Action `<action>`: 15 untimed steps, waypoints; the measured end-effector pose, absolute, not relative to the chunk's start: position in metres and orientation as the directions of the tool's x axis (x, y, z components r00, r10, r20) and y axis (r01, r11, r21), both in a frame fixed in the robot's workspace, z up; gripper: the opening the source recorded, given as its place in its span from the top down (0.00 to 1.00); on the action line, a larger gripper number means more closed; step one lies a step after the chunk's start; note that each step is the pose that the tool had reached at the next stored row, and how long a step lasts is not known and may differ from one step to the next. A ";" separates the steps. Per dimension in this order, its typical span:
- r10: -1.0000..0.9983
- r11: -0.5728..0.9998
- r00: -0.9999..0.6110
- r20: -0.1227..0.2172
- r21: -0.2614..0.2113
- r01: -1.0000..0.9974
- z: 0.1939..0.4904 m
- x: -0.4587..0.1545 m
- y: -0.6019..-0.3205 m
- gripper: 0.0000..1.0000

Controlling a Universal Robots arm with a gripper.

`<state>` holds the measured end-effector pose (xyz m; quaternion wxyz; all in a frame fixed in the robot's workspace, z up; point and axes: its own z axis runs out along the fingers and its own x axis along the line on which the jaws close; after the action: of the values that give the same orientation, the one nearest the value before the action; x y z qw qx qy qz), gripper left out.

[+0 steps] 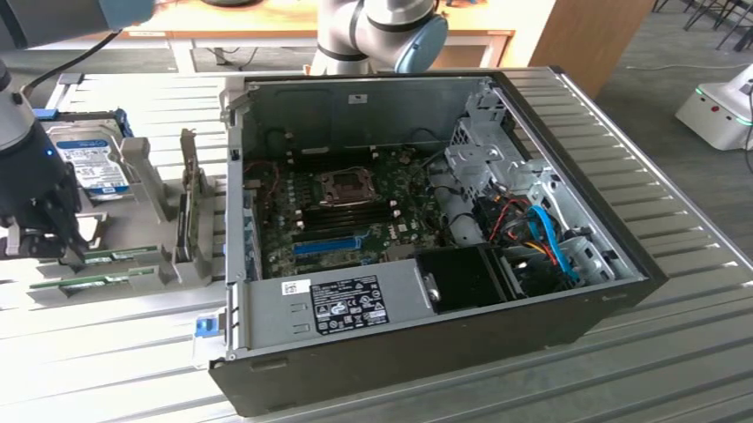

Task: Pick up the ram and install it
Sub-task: 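Pick up the ram and move it above insertion slot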

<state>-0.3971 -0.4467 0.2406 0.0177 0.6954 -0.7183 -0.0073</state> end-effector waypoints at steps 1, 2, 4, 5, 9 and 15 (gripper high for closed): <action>-0.999 0.033 -0.032 0.015 0.035 -0.999 0.240 -0.397 -0.447 0.77; -0.999 0.033 -0.032 0.015 0.035 -0.999 0.239 -0.397 -0.447 0.77; -0.999 0.033 -0.032 0.015 0.035 -0.999 0.237 -0.397 -0.447 0.77; -0.999 0.033 -0.032 0.015 0.035 -0.999 0.236 -0.397 -0.447 0.77; -0.999 0.033 -0.032 0.015 0.035 -0.999 0.232 -0.397 -0.447 0.77; -0.999 0.033 -0.032 0.015 0.035 -0.999 0.226 -0.397 -0.447 0.77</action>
<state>-0.3970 -0.4467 0.2260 0.0176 0.6954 -0.7183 -0.0072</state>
